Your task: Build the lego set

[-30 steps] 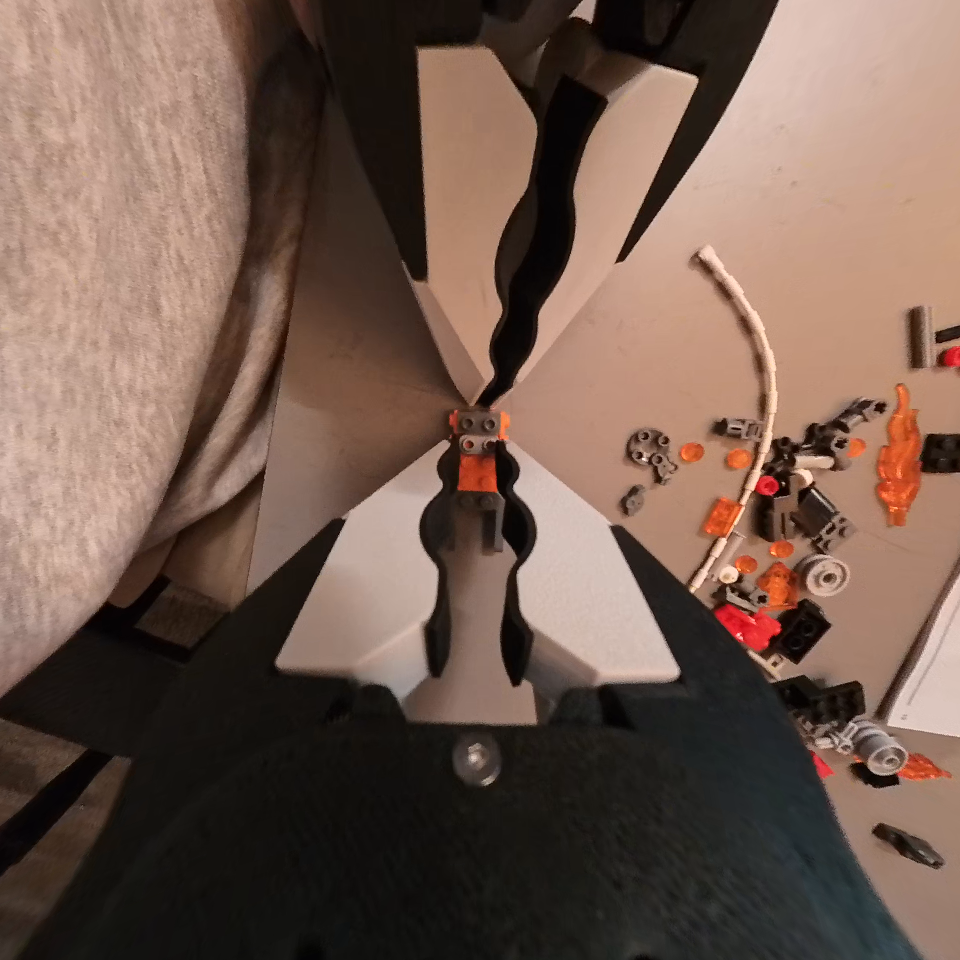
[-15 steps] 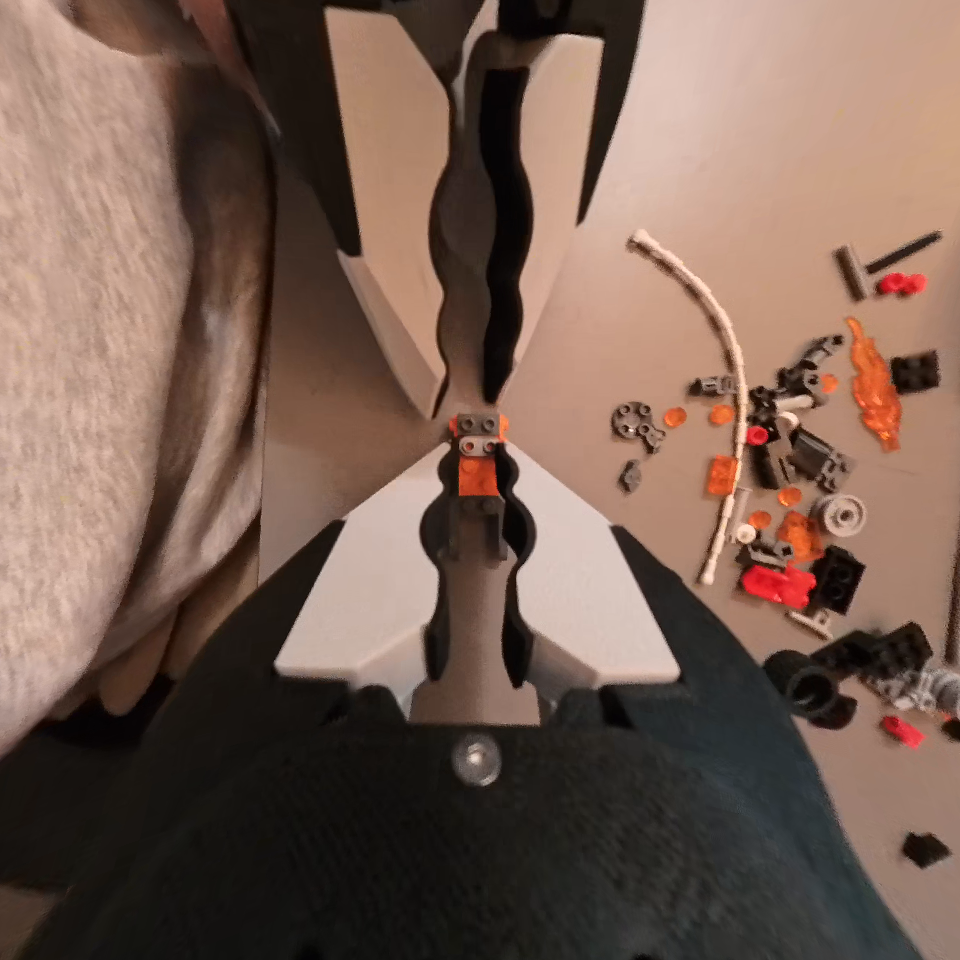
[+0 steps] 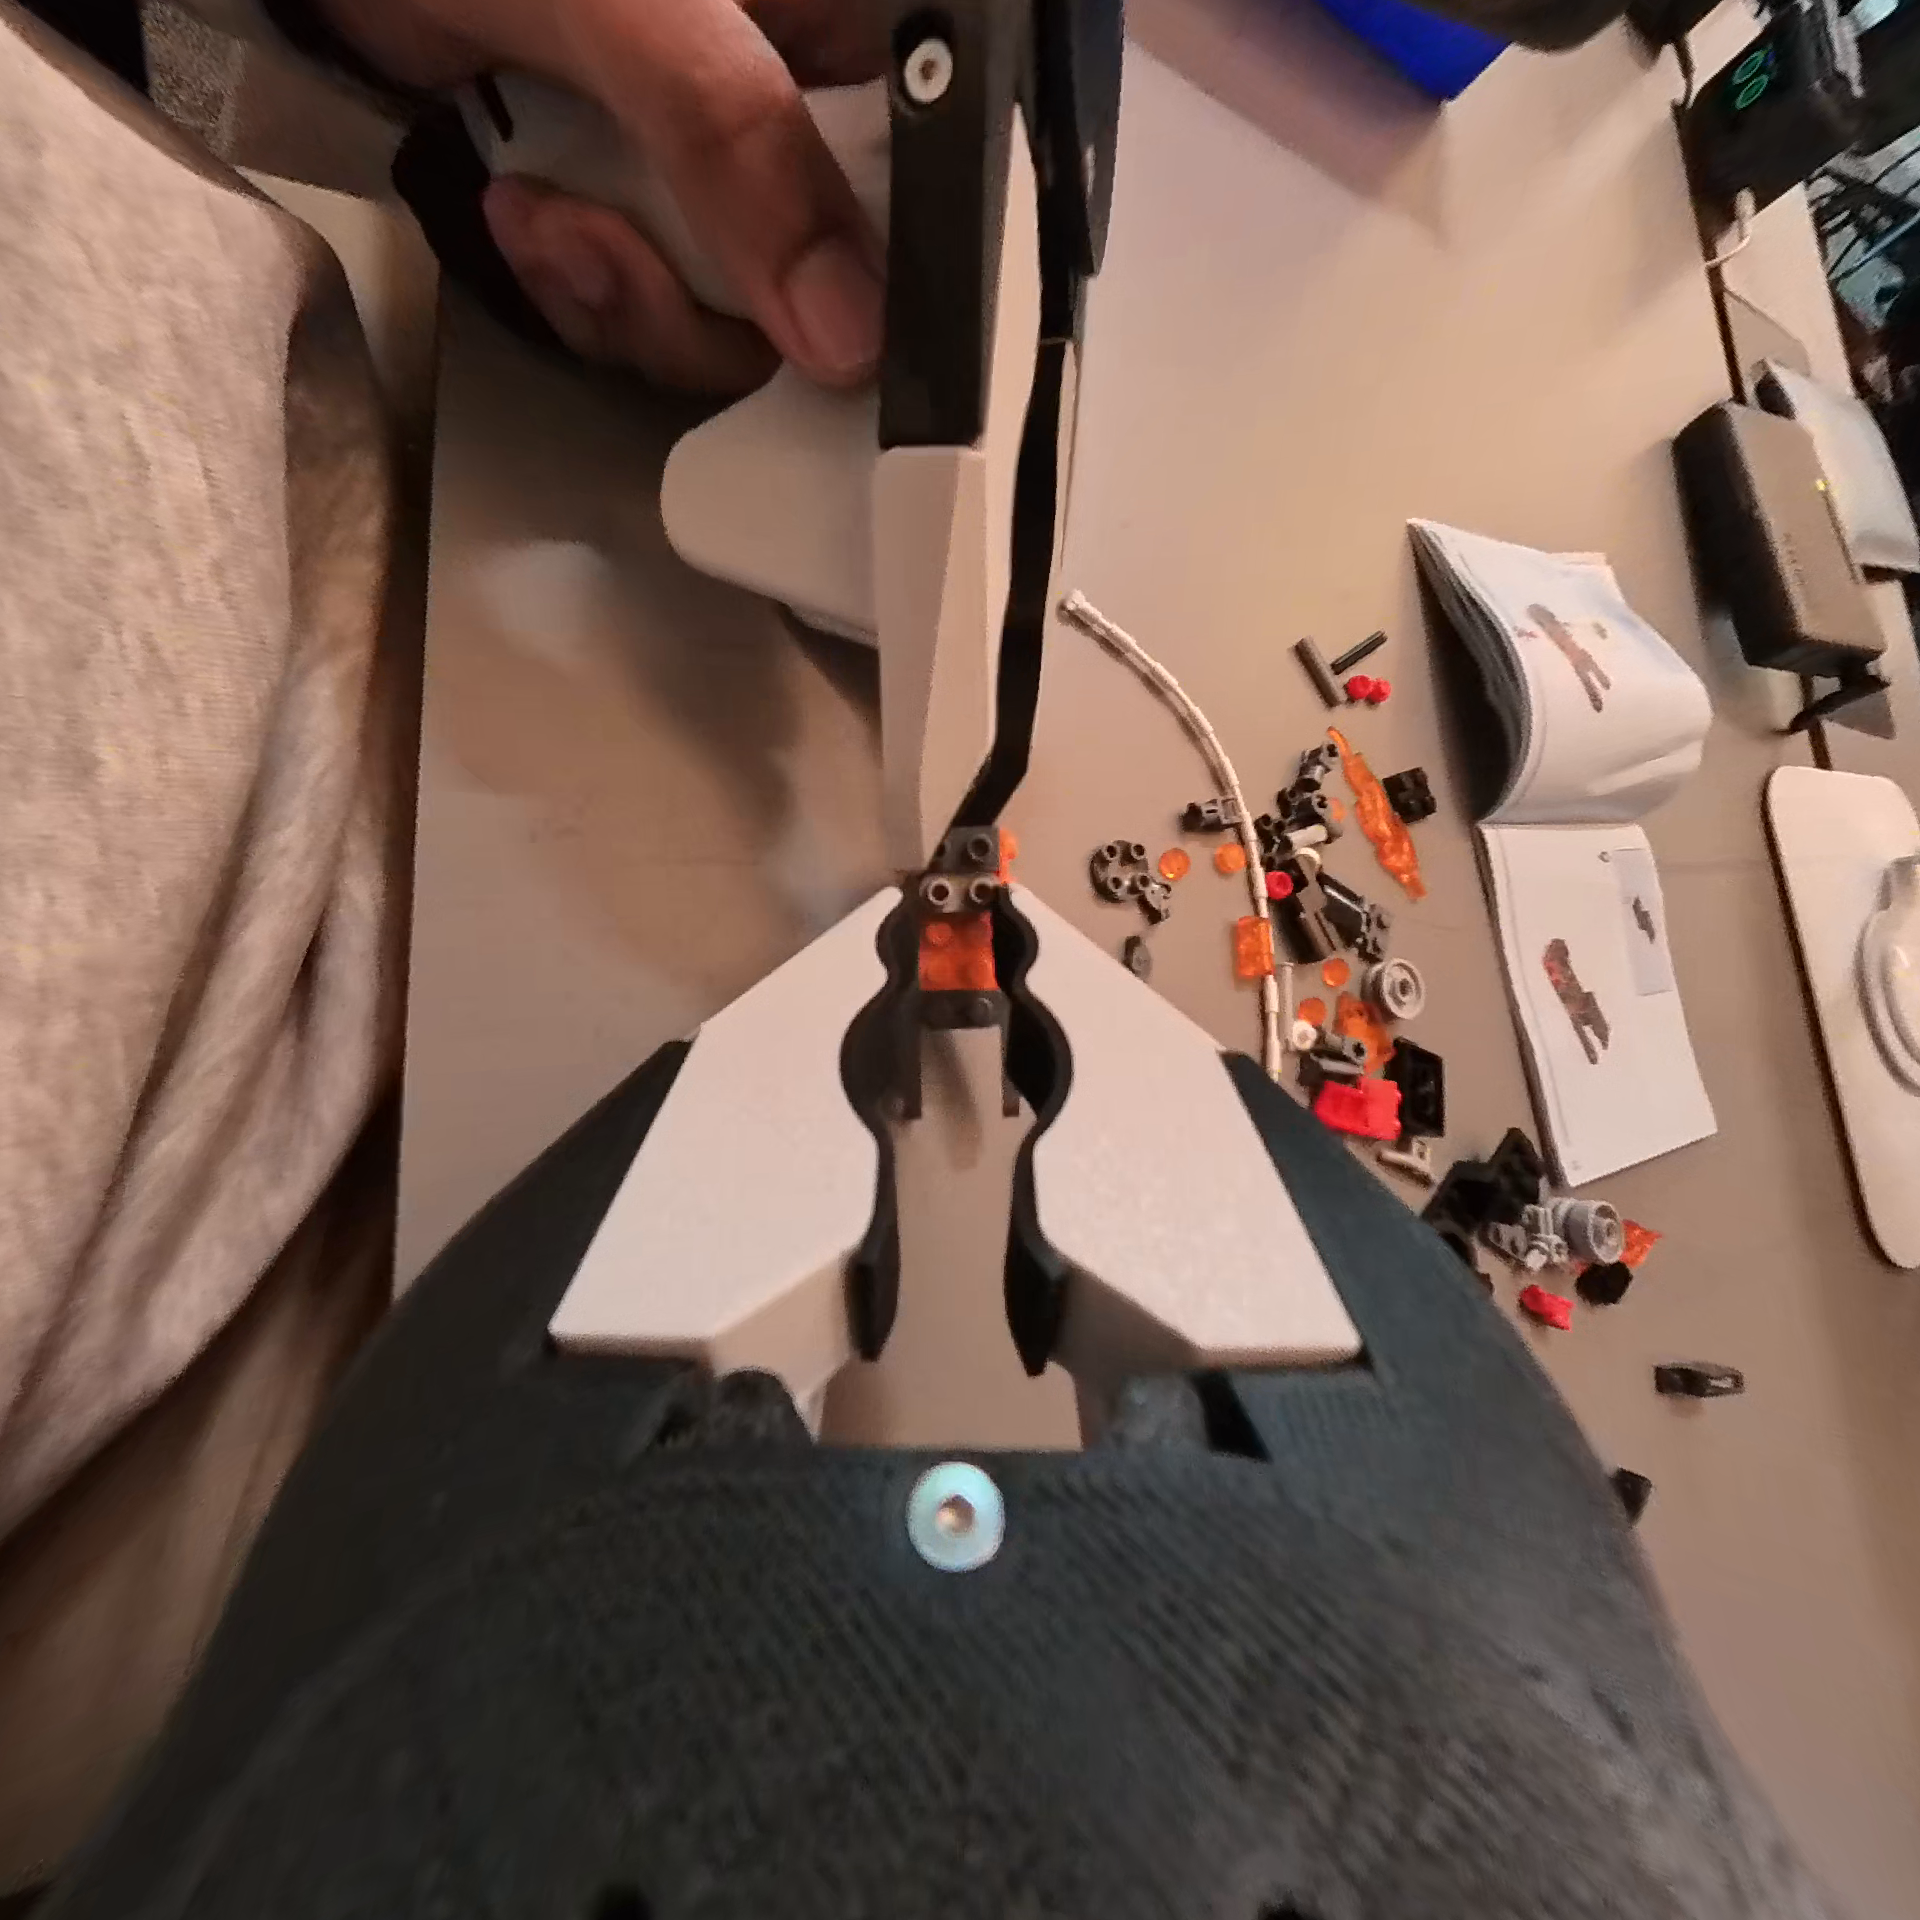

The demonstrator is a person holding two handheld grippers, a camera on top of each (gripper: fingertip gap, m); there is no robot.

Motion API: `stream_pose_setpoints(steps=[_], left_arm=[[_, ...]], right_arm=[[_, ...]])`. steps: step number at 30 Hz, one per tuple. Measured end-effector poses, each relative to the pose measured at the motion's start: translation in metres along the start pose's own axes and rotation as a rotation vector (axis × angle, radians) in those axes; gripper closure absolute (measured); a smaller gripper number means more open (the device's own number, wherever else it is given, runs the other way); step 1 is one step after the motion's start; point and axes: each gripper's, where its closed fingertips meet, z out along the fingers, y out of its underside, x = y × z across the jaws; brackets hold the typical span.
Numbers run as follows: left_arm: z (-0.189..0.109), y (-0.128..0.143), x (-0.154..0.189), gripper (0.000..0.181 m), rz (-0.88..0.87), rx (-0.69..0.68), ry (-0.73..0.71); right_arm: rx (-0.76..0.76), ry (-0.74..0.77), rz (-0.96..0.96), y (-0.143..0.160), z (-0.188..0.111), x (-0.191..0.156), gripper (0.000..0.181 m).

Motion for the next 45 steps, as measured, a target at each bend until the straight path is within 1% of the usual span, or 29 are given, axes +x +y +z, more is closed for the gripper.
stream_pose_setpoints(steps=[1,4,8,13,15,17,20,22,24,26,29,32,37,38,45], left_arm=[[0.001,0.000,0.000,0.157,-0.005,-0.003,0.002],[0.002,0.001,-0.001,0.156,-0.014,-0.014,-0.004],[0.005,0.002,-0.001,0.161,-0.015,-0.026,-0.001],[0.007,0.002,-0.002,0.163,-0.023,-0.031,0.001],[0.007,0.001,-0.001,0.163,-0.024,-0.027,0.006],[0.007,-0.001,0.001,0.164,-0.019,-0.020,0.024],[0.007,-0.001,0.005,0.164,-0.006,-0.021,0.046],[0.007,0.000,0.007,0.164,0.002,-0.027,0.053],[0.008,0.002,0.008,0.164,0.009,-0.038,0.057],[0.009,0.003,0.010,0.164,0.023,-0.050,0.065],[0.011,0.006,0.015,0.165,0.058,-0.071,0.084],[0.012,0.009,0.021,0.165,0.093,-0.088,0.106],[0.014,0.012,0.024,0.165,0.123,-0.111,0.112],[0.015,0.013,0.024,0.165,0.127,-0.114,0.109],[0.018,0.017,0.023,0.165,0.153,-0.144,0.083]], right_arm=[[0.011,0.006,-0.002,0.000,0.000,0.000,0.169],[0.018,0.035,-0.027,0.002,-0.001,-0.001,0.169],[0.035,0.043,-0.031,0.004,-0.001,-0.005,0.169],[0.065,0.056,-0.008,0.005,-0.002,-0.005,0.169],[0.084,0.038,0.033,0.004,-0.003,-0.005,0.165],[0.100,0.019,0.122,0.006,-0.007,-0.001,0.157],[0.157,-0.054,0.320,0.007,-0.014,0.007,0.141],[0.173,-0.152,0.458,0.009,-0.016,0.005,0.133],[0.179,-0.279,0.577,0.010,-0.016,-0.004,0.125],[0.176,-0.373,0.664,0.011,-0.013,-0.011,0.127],[0.154,-0.431,0.690,0.013,-0.009,-0.018,0.130],[0.154,-0.460,0.672,0.011,-0.010,-0.021,0.146],[0.162,-0.542,0.672,0.007,-0.012,-0.029,0.158],[0.163,-0.557,0.670,0.006,-0.013,-0.030,0.163],[0.130,-0.583,0.655,0.009,-0.013,-0.034,0.164]])
